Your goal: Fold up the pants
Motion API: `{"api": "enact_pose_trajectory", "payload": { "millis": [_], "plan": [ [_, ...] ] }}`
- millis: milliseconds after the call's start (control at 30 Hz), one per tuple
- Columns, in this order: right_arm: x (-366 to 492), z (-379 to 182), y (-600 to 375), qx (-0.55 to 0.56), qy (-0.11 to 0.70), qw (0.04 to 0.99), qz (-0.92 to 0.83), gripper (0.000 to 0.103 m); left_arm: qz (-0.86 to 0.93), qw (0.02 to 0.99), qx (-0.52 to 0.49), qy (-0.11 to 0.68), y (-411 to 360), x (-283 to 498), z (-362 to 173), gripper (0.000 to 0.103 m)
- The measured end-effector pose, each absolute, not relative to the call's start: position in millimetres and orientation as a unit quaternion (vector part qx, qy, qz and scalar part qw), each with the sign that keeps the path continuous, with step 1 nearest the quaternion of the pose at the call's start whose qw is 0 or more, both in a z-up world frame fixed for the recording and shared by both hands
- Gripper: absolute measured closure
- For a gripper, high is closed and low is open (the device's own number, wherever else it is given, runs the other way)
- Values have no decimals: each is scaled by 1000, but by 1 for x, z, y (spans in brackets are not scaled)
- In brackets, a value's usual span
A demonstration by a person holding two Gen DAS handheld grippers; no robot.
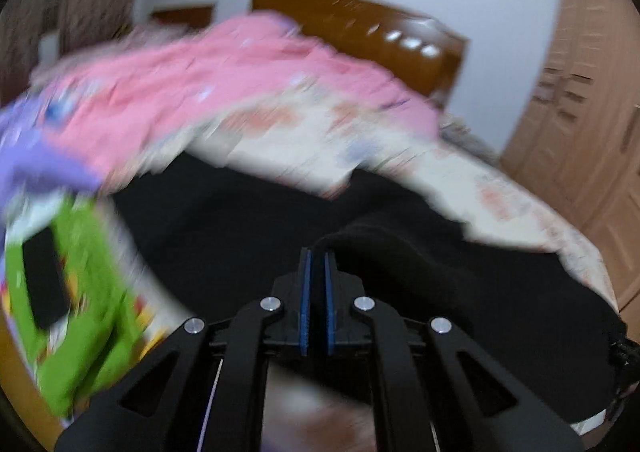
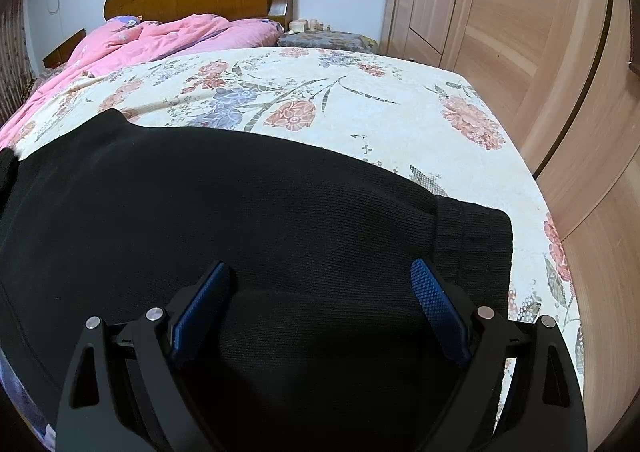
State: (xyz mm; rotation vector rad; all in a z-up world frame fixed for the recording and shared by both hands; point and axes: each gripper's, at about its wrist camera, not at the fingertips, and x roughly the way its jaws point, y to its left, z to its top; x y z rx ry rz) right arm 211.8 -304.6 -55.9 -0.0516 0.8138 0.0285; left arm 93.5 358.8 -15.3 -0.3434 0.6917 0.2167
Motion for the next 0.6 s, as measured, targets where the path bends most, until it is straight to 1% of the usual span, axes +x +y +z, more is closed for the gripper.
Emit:
{"api": "enact_pose_trajectory", "payload": {
  "millis": [67, 100, 133, 200, 233, 267, 333, 433, 500, 600],
  "plan": [
    [212, -56, -304, -27, 396, 918, 12, 14, 98, 910, -201, 349, 380, 80, -45, 90],
    [212, -56, -303, -28, 396, 918, 11, 14, 98, 911, -203, 347, 384, 74, -53, 79],
    [212, -56, -303, -29, 396, 918, 10, 14, 103, 913, -200, 341, 385, 68, -54, 59],
    [212, -54, -301, -34, 400, 916, 6, 14, 115, 920, -193, 321, 381, 55, -47, 37],
    [210, -51, -299, -35, 400, 916, -1, 14, 115, 927, -181, 307, 375, 53, -41, 33],
    [206, -48, -296, -34, 395, 918, -12, 14, 115, 935, -160, 296, 367, 49, -34, 32],
    [193, -38, -282, -31, 373, 927, -15, 14, 103, 953, -71, 277, 332, 42, -15, 24],
    [182, -32, -239, -34, 353, 933, 56, 14, 47, 956, 49, 286, 279, 55, -3, 23],
    [180, -32, -206, -47, 353, 930, 94, 14, 22, 943, 141, 301, 245, 75, -8, 23],
    [180, -36, -163, -65, 359, 919, 149, 14, -26, 913, 215, 346, 220, 106, -22, 24]
  ]
}}
